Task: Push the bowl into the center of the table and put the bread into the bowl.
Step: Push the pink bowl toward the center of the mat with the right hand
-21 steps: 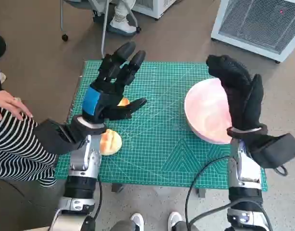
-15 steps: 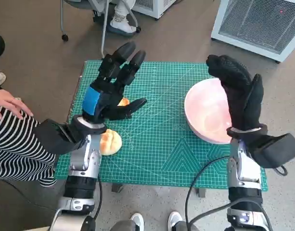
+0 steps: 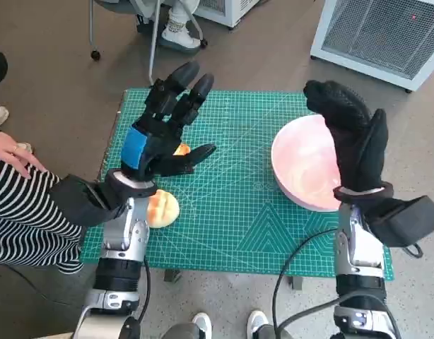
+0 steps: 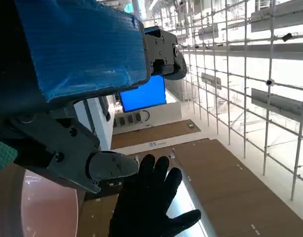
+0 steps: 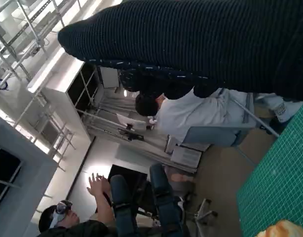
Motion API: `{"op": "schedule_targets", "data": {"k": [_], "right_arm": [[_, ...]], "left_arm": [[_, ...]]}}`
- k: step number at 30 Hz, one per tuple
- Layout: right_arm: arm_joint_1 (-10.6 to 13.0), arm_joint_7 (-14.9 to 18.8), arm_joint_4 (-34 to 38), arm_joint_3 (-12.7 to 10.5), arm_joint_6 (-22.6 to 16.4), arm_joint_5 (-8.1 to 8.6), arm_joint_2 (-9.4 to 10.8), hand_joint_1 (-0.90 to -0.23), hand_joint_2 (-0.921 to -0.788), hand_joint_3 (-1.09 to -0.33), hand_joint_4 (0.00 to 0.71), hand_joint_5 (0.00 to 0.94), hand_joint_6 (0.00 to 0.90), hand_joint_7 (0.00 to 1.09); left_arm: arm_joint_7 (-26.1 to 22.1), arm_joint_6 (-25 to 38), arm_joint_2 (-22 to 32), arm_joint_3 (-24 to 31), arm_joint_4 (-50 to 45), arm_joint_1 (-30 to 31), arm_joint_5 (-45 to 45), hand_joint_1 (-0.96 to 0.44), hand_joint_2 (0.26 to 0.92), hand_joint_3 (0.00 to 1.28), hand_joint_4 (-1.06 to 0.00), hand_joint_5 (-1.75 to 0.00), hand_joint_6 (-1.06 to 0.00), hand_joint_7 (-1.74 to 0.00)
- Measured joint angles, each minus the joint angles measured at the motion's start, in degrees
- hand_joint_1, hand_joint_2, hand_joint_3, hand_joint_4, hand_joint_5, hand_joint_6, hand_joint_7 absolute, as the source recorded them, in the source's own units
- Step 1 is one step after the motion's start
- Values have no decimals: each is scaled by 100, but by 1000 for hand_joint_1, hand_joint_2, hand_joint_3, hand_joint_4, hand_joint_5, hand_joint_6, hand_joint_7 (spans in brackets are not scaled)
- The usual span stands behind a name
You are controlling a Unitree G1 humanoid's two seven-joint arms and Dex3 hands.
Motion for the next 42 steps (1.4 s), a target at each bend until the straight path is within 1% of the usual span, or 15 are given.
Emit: {"op": "schedule_targets", "data": {"k": [12, 15, 19, 22, 25, 27, 29, 31, 33, 36, 38, 42], "right_arm": [[0, 24, 21, -6, 0, 20, -1, -738, -921, -720, 185, 0, 50, 540], [0, 70, 53, -33, -10, 85, -14, -738, -921, -720, 185, 0, 49, 540], [3, 182, 154, -152, -36, 167, -132, -738, -921, -721, 177, 0, 37, 535], [6, 242, 262, -308, -97, 235, -272, -734, -921, -731, 165, 0, 24, 532], [11, 229, 402, -503, -224, 233, -438, -728, -921, -745, 156, 0, 13, 533], [11, 152, 523, -613, -318, 197, -545, -730, -921, -755, 153, 0, 11, 537], [10, -25, 700, -749, -421, 109, -654, -729, -921, -770, 149, 0, 8, 543], [13, -285, 912, -882, -510, 17, -765, -728, -921, -785, 143, 0, 3, 546], [17, -536, 1086, -985, -569, -124, -848, -727, -921, -796, 137, 0, 1, 538], [7, -820, 1385, -1093, -642, -239, -966, -722, -921, -811, 133, 1, 0, 513], [-27, -942, 1679, -1175, -658, -279, -1053, -720, -921, -815, 132, 1, -1, 504], [-73, -1066, 2226, -1326, -679, -278, -1201, -715, -921, -817, 134, 2, -1, 494]], "left_arm": [[0, 0, -2, -1, 0, 0, 5, -138, 794, 382, -195, -16, 1, -483], [-1, 0, -3, -1, 5, 0, 5, -137, 795, 380, -193, -15, 1, -481], [-1, 0, -3, 1, 23, -1, 6, -139, 796, 378, -193, -15, 1, -480], [-2, -2, -2, 8, 31, -1, 6, -145, 796, 375, -194, -15, 1, -481], [-4, -10, 2, 28, 48, -1, 5, -151, 797, 371, -195, -15, 1, -482], [-6, -17, 3, 33, 58, -1, 6, -155, 798, 369, -196, -15, 1, -483], [-6, -22, 3, 35, 63, -1, 7, -160, 799, 366, -196, -15, 1, -485], [-5, -35, 3, 37, 65, -1, 12, -161, 800, 363, -197, -15, 1, -487], [-5, -55, 3, 40, 66, 0, 18, -159, 802, 358, -199, -16, 1, -491], [-1, -69, 1, 45, 66, -1, 31, -157, 805, 353, -202, -17, 1, -496], [0, -71, -5, 42, 66, -1, 50, -157, 806, 351, -203, -17, 1, -497], [1, -73, -7, 46, 67, -1, 97, -161, 809, 346, -204, -17, 1, -495]]}}
